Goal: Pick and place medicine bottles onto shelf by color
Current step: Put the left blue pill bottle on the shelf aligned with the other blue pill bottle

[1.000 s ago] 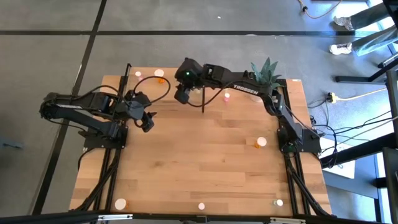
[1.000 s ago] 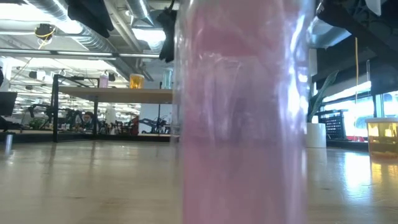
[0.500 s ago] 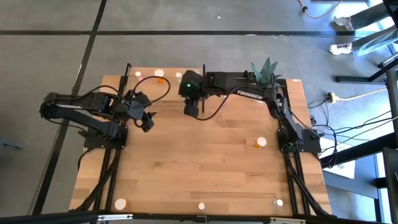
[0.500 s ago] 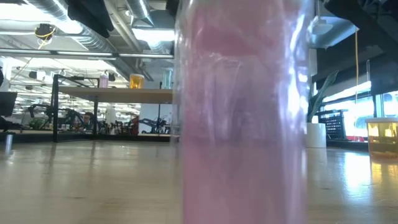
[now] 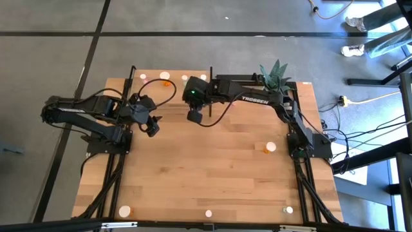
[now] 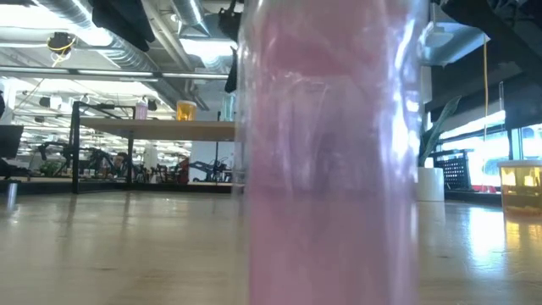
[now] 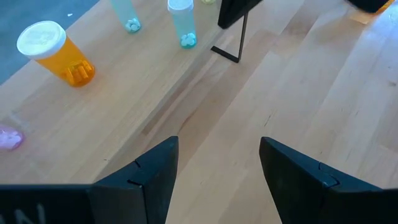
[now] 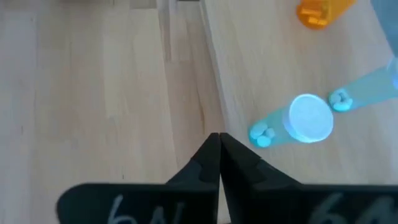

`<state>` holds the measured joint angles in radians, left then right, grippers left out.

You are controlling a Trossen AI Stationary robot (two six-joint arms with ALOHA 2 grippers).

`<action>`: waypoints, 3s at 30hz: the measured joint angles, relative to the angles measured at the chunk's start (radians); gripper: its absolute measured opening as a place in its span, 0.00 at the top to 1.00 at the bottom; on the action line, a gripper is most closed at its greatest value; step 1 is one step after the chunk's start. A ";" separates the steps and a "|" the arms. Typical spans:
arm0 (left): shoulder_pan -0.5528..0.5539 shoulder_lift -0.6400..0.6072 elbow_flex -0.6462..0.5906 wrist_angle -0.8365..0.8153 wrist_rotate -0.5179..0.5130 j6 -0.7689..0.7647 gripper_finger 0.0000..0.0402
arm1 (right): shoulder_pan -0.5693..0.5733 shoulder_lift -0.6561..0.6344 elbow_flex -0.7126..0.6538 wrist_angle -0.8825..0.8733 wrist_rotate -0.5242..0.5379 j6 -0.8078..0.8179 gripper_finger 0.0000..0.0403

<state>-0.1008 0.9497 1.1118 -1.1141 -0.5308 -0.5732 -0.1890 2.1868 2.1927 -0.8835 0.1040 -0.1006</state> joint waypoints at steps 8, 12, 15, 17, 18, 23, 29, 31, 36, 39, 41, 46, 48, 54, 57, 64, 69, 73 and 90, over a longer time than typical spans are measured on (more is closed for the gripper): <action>0.000 0.000 0.000 0.000 0.000 0.000 0.46 | -0.006 0.002 -0.041 0.024 0.033 0.019 0.98; 0.000 0.000 0.000 0.000 0.000 0.000 0.46 | -0.017 0.001 -0.041 0.029 0.035 0.012 0.99; 0.000 0.000 0.000 0.000 0.000 0.000 0.46 | -0.026 0.001 -0.041 0.029 0.035 0.012 0.99; 0.000 0.000 0.000 0.000 0.000 0.000 0.46 | -0.032 0.006 -0.041 0.034 0.035 0.013 0.99; 0.000 0.000 0.000 0.000 0.000 0.000 0.46 | -0.035 0.009 -0.041 0.040 0.035 0.013 0.99; 0.000 0.000 0.000 0.000 0.000 0.000 0.46 | -0.038 0.023 -0.041 0.074 0.036 -0.007 0.99; 0.000 0.000 0.000 0.000 0.000 0.000 0.46 | -0.042 0.032 -0.041 0.123 0.034 -0.043 0.99; 0.000 0.000 0.000 0.000 0.000 0.000 0.46 | -0.048 0.032 -0.041 0.133 0.035 -0.056 0.99; 0.000 0.000 0.000 0.000 -0.003 0.000 0.46 | -0.052 0.030 -0.041 0.117 0.008 -0.058 1.00; 0.000 0.000 0.000 0.000 -0.004 0.000 0.46 | -0.042 0.029 -0.041 0.088 -0.027 -0.062 0.99; 0.000 0.000 0.000 0.000 -0.005 0.000 0.46 | -0.035 0.029 -0.041 0.066 -0.026 -0.063 0.99; 0.000 0.000 0.000 0.000 -0.009 0.000 0.46 | -0.031 0.029 -0.041 0.019 0.055 -0.061 1.00; 0.000 0.000 0.000 0.000 -0.010 0.000 0.46 | -0.033 0.028 -0.041 0.021 0.116 -0.060 0.99; 0.000 0.000 0.000 0.000 -0.010 0.000 0.46 | -0.043 0.029 -0.041 0.031 0.138 -0.061 0.99; 0.000 0.000 0.000 0.000 -0.011 0.000 0.46 | -0.045 0.033 -0.041 0.056 0.137 -0.063 0.99; 0.000 0.000 0.000 0.000 -0.011 0.000 0.46 | -0.047 0.033 -0.041 0.123 0.132 -0.092 0.99; 0.000 0.000 0.000 0.000 -0.011 0.000 0.46 | -0.048 0.033 -0.041 0.125 0.131 -0.094 0.99; 0.000 0.000 0.000 0.000 -0.011 0.000 0.46 | -0.048 0.033 -0.041 0.098 0.130 -0.087 0.99; 0.000 0.000 0.000 0.000 -0.011 0.000 0.46 | -0.064 0.033 -0.041 0.164 0.105 -0.102 0.99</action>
<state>-0.1007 0.9497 1.1118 -1.1145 -0.5419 -0.5732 -0.2525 2.2200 2.1521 -0.7200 0.2089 -0.2022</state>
